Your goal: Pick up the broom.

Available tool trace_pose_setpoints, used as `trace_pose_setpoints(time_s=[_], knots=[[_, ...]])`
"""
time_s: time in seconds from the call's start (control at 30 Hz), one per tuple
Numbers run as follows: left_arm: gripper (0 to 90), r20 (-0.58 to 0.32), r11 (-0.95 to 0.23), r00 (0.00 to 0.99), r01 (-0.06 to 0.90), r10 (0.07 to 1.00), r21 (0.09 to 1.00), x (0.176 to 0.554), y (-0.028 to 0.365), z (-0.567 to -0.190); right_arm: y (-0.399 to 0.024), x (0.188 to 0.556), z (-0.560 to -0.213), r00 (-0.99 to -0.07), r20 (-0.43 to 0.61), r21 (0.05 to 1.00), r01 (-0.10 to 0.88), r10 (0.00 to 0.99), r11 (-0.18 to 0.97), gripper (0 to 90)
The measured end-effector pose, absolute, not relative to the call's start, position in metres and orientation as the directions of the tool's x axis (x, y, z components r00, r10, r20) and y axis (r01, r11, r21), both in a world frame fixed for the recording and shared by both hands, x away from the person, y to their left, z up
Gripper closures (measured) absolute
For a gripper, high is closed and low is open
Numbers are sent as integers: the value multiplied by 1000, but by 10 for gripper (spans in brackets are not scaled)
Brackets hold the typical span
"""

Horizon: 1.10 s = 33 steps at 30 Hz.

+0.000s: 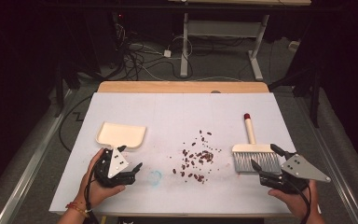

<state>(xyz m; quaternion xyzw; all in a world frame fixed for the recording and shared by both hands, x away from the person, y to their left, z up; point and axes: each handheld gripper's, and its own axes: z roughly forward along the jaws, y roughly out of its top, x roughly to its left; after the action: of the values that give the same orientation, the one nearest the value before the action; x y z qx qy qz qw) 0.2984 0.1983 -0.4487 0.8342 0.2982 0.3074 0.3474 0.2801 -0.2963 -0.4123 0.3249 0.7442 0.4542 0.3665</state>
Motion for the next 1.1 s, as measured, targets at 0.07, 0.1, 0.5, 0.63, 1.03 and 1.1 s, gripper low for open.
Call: trace_pose_setpoints(time_s=[0.07, 0.1, 0.5, 0.63, 1.03, 1.1], knots=[[209, 298, -575, 633, 289, 714, 765, 299, 198, -449, -297, 281, -412, -515, -251, 914, 153, 819, 376, 215], [209, 300, -580, 635, 290, 712, 762, 299, 197, -449, -297, 281, -412, -515, -251, 914, 153, 819, 376, 215], [213, 309, -586, 637, 282, 706, 759, 291, 199, -450, -290, 303, -408, -496, -275, 879, 217, 824, 424, 228], [213, 308, -590, 640, 286, 704, 755, 292, 199, -450, -291, 330, -404, -480, -241, 858, 301, 843, 416, 238], [213, 304, -601, 651, 296, 695, 742, 292, 197, -453, -288, 442, -423, -392, -76, 619, 702, 917, 352, 347], [213, 299, -598, 653, 297, 696, 744, 293, 198, -453, -286, 456, -437, -363, -81, 578, 741, 928, 341, 372]])
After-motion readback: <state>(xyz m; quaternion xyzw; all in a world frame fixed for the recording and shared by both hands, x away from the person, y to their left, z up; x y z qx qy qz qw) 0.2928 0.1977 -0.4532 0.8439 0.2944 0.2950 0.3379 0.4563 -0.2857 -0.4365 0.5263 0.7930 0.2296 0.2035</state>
